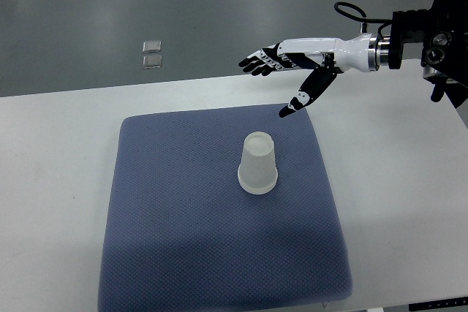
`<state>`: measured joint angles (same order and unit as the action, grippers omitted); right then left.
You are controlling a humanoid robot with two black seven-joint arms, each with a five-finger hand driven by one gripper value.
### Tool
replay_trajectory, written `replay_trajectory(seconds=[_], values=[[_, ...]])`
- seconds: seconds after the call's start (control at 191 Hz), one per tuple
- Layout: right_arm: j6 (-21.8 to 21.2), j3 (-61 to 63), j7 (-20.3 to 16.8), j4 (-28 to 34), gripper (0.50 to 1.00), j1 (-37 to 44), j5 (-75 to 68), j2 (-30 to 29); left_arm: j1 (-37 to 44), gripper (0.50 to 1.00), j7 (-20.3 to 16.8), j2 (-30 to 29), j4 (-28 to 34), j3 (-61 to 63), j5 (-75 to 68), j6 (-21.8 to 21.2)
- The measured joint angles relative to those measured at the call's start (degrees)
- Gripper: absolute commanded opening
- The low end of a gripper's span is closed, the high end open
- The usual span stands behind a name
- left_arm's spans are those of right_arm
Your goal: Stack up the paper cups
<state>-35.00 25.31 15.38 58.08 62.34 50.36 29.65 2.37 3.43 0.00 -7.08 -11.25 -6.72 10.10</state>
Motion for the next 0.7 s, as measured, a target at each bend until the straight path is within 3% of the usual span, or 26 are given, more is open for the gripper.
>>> replay_trajectory(seconds=[0.32, 0.482, 0.702], values=[[0.0, -0.5, -1.0, -11.0, 0.911, -3.3, -29.0, -2.6, 0.0, 1.000, 0.0, 0.0, 0.0, 0.0, 0.0, 0.0], [1.6, -0.1, -6.7, -15.4, 0.909, -5.1, -42.7, -4.6, 0.0, 1.000, 0.0, 0.0, 0.0, 0.0, 0.0, 0.0], [11.7, -0.1, -15.4, -18.0, 0.911, -7.2, -58.6, -7.7, 0.0, 1.000, 0.0, 0.0, 0.0, 0.0, 0.0, 0.0]])
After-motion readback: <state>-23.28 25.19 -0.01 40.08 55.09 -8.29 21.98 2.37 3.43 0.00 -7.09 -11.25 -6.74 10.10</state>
